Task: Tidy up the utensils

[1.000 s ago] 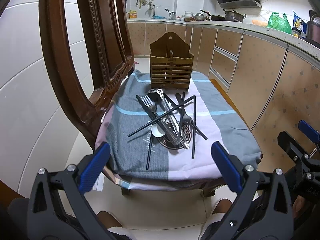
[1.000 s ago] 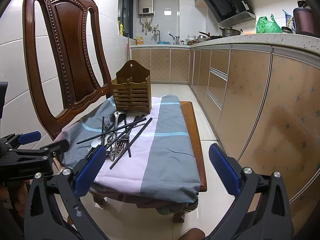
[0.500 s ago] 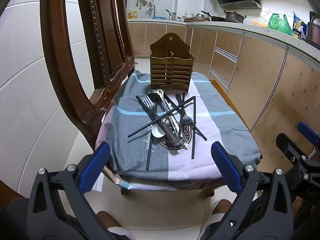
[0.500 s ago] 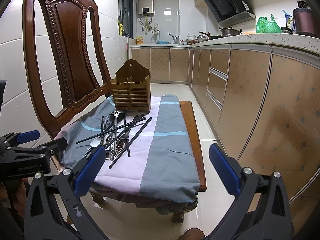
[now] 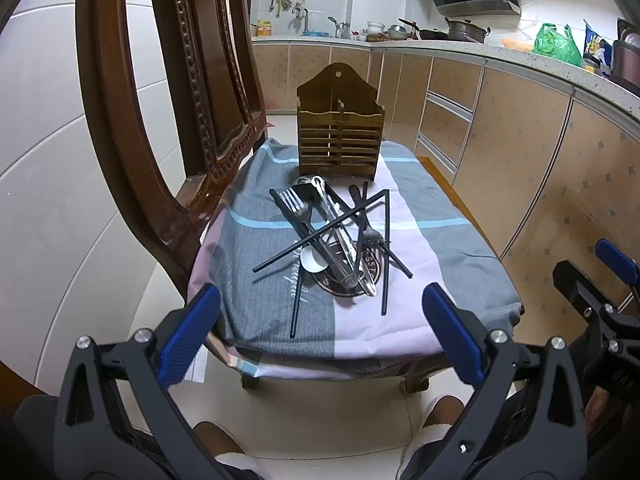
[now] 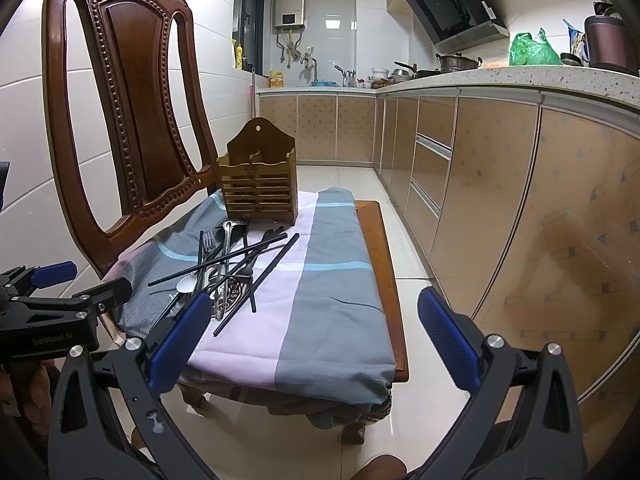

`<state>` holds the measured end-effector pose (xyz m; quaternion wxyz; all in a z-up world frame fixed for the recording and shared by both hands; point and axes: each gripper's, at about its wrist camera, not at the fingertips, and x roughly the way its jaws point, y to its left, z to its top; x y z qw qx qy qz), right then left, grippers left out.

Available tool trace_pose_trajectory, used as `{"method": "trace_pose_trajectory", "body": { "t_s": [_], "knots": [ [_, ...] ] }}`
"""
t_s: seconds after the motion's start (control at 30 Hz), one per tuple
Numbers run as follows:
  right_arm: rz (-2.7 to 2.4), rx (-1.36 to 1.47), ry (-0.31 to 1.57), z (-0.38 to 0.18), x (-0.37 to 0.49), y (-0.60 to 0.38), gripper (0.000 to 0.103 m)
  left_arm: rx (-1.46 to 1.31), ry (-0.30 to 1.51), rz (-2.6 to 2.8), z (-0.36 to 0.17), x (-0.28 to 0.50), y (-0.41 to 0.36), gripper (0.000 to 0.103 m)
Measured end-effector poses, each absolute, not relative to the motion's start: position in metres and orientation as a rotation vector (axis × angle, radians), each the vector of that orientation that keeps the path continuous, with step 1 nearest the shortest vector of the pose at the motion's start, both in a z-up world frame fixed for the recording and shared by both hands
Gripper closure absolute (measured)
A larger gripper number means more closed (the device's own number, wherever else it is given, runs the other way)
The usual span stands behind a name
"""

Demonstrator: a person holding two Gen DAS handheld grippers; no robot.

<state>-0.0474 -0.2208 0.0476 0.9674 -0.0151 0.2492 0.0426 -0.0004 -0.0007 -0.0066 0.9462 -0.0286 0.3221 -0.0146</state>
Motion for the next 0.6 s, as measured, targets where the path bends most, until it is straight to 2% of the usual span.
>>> {"method": "trace_pose_trajectory", "body": {
  "t_s": [0.6],
  "knots": [
    [0.077,-0.035,0.514,0.0459,-0.0468,-0.2214,0.003,-0.060,0.661,-0.034,-0.0088,0.0002,-0.0023,0.004]
  ]
}}
